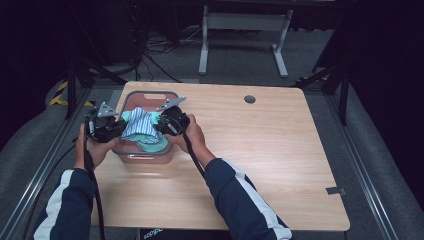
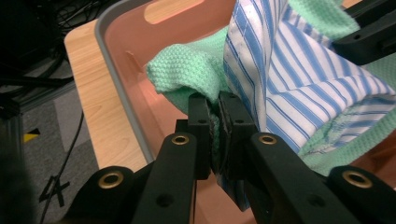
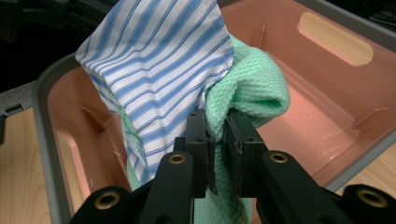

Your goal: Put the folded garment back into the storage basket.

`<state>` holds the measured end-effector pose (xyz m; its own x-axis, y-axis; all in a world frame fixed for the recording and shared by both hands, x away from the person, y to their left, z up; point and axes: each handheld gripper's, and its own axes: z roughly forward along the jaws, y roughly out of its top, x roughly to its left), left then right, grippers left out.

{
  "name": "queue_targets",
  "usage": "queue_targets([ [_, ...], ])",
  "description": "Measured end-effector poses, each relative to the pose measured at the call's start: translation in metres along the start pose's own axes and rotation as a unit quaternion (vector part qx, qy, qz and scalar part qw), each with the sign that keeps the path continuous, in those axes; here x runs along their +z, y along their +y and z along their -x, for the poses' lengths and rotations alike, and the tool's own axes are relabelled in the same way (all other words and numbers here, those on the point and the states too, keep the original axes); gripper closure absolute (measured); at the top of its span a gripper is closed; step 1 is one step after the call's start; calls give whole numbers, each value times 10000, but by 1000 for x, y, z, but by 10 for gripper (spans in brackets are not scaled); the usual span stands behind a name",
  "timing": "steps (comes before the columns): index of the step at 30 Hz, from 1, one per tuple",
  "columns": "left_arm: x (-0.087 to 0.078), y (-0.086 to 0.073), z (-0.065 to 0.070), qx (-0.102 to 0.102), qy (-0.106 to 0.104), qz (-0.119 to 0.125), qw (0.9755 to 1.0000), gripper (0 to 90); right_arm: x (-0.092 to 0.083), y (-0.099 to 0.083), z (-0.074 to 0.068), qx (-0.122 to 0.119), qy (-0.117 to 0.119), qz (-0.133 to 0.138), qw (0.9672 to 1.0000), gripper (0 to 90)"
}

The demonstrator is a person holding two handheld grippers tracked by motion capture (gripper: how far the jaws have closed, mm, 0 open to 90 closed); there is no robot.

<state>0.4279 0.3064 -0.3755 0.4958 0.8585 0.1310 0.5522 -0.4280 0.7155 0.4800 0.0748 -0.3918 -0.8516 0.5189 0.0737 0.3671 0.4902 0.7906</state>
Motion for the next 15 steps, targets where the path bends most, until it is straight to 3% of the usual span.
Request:
queue_targets([
  [15,7,-6,4,61,-21,-95,9999,807,5,-4,-1,-62,-25,-253,9997,751],
])
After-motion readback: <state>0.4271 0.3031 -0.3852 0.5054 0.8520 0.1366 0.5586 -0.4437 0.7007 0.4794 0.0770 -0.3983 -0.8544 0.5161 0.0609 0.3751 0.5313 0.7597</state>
